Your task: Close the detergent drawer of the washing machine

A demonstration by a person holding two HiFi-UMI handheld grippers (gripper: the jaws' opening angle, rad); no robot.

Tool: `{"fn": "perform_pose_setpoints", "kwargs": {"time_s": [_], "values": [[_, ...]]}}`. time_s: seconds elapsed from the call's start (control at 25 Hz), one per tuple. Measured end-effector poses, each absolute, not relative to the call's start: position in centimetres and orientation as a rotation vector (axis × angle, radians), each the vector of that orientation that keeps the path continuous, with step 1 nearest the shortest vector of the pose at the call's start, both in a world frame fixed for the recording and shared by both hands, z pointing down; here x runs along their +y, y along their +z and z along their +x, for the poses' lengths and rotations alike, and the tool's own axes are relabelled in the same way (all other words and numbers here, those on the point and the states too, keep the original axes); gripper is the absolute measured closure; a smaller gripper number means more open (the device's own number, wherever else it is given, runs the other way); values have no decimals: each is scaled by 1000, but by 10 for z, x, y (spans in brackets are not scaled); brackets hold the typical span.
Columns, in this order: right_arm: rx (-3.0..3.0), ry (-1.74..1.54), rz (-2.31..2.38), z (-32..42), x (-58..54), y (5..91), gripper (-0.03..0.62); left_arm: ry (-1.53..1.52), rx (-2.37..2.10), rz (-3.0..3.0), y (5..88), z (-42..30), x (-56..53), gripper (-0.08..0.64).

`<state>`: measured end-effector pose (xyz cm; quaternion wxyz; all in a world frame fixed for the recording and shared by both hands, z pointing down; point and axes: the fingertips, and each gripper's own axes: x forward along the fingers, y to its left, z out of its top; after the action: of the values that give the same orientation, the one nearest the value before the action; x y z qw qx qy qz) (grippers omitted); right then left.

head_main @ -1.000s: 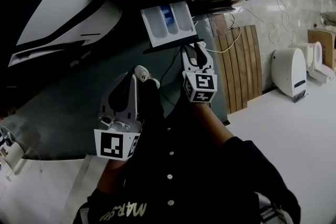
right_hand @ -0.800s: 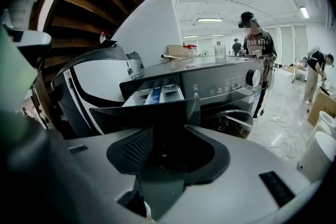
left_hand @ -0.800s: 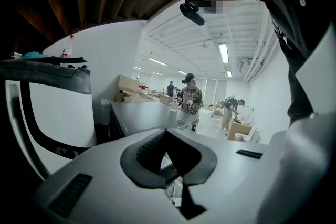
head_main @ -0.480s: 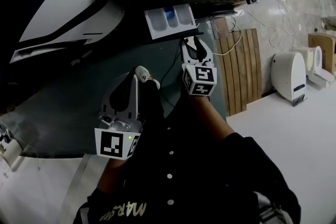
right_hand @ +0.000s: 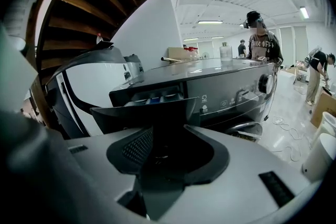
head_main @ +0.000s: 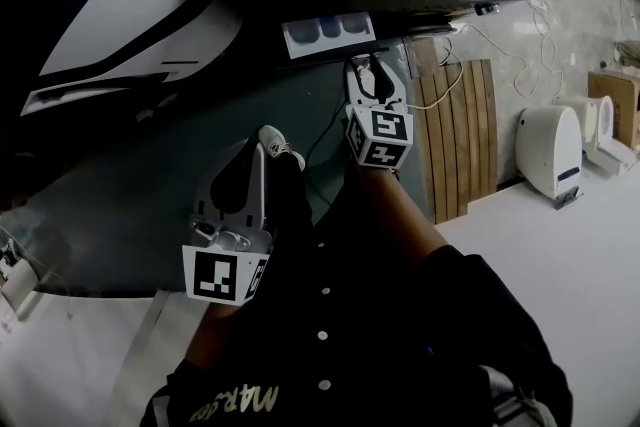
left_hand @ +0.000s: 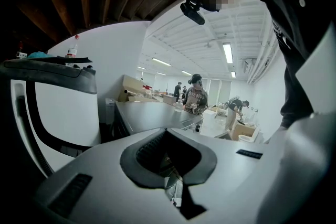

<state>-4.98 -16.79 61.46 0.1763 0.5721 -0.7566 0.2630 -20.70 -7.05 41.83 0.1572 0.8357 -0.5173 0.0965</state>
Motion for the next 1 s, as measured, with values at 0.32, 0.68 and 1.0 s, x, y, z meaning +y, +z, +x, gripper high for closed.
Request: {"fn": "perform_pose_setpoints", "kwargs": {"time_s": [0.32,0.68,1.0], "values": [[-2152,744,1616,-53,-179,614,407,278,-1491,2385,419,-211,-72,558],[-2159,739,1613,-58,-199,613,407,280,-1506,2369,420,-215,-77,558],[-2162,737,1618,-62,-216,612,407,283,-1517,2351,421,-221,-81,558]]}}
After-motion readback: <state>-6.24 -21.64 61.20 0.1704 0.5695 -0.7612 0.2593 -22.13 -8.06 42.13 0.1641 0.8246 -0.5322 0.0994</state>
